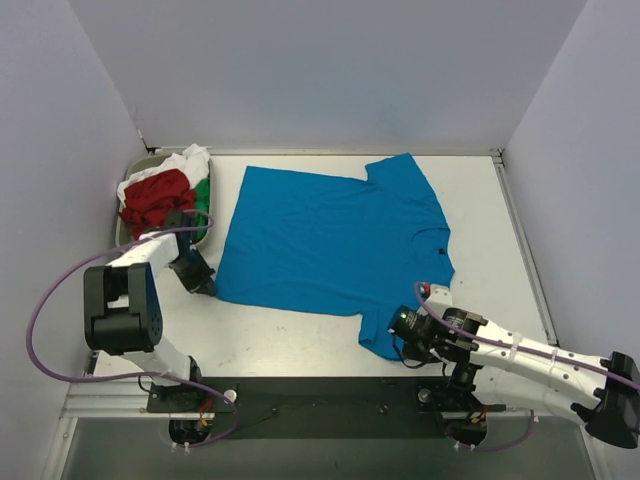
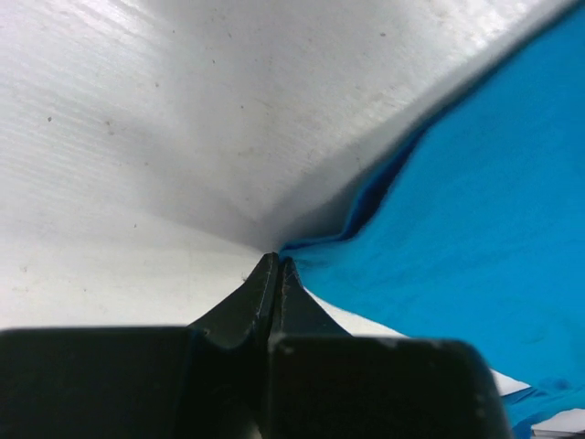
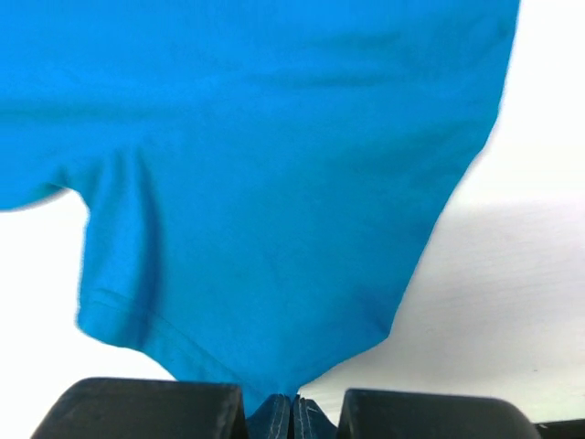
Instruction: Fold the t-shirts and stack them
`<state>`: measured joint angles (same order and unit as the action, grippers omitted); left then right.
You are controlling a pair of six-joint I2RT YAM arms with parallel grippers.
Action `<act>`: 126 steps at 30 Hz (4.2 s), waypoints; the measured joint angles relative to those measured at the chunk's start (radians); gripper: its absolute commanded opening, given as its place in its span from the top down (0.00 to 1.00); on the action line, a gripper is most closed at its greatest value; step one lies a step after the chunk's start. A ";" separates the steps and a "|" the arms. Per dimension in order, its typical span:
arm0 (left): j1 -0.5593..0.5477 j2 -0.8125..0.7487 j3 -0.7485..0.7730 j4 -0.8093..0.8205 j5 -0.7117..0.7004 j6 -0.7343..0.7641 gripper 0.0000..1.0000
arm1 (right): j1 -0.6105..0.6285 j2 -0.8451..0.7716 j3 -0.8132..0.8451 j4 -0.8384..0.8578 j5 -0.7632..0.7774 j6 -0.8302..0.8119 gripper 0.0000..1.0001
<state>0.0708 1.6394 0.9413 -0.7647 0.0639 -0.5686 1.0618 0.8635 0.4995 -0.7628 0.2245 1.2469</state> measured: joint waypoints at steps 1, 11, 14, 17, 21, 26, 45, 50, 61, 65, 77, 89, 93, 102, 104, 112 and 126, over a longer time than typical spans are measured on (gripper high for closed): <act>-0.002 -0.016 0.000 -0.003 0.000 0.001 1.00 | 0.000 -0.005 0.021 -0.017 0.014 -0.004 1.00; -0.003 -0.335 0.011 -0.063 -0.004 0.035 1.00 | 0.000 -0.163 0.218 -0.307 0.177 0.006 1.00; -0.003 -0.369 0.009 -0.075 -0.004 0.040 1.00 | 0.000 -0.215 0.266 -0.402 0.224 0.038 1.00; 0.000 -0.381 -0.001 -0.077 -0.003 0.043 1.00 | -0.002 -0.249 0.331 -0.468 0.277 0.074 1.00; 0.005 -0.412 -0.040 -0.077 0.003 0.050 1.00 | -0.008 -0.259 0.409 -0.502 0.339 0.122 1.00; 0.005 -0.466 -0.064 -0.095 0.008 0.053 1.00 | -0.017 -0.257 0.492 -0.519 0.401 0.148 1.00; 0.005 -0.602 -0.063 -0.168 -0.005 0.058 1.00 | -0.120 -0.302 0.577 -0.540 0.431 0.057 1.00; 0.005 -0.601 -0.062 -0.168 -0.005 0.058 1.00 | -0.120 -0.221 0.634 -0.545 0.507 0.003 1.00; 0.016 -0.601 -0.062 -0.166 -0.003 0.058 1.00 | -0.190 0.002 0.671 -0.342 0.603 -0.284 1.00; 0.018 -0.601 -0.062 -0.163 -0.003 0.058 1.00 | -0.284 0.114 0.645 -0.177 0.557 -0.394 1.00; 0.028 -0.592 -0.062 -0.150 0.003 0.057 1.00 | -0.758 0.024 0.425 0.108 0.273 -0.621 1.00; 0.036 -0.590 -0.062 -0.128 0.017 0.057 1.00 | -0.784 -0.186 0.349 -0.013 0.175 -0.619 1.00; 0.036 -0.590 -0.062 -0.121 0.017 0.057 1.00 | -0.787 -0.201 0.349 -0.038 0.151 -0.615 1.00; 0.036 -0.681 -0.062 -0.163 0.016 0.057 1.00 | -0.787 -0.258 0.368 -0.125 0.132 -0.601 1.00; 0.036 -0.722 -0.060 -0.187 0.016 0.056 1.00 | -0.787 -0.257 0.385 -0.136 0.133 -0.600 1.00; 0.036 -0.863 -0.050 -0.298 0.016 0.040 1.00 | -0.787 -0.201 0.419 -0.148 0.134 -0.602 1.00; 0.036 -0.924 -0.023 -0.395 -0.011 0.029 1.00 | -0.799 -0.195 0.441 -0.149 0.136 -0.609 1.00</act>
<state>0.1070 0.7158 0.9180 -1.1599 0.0532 -0.5396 0.2630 0.6685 0.9409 -0.9115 0.3607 0.6376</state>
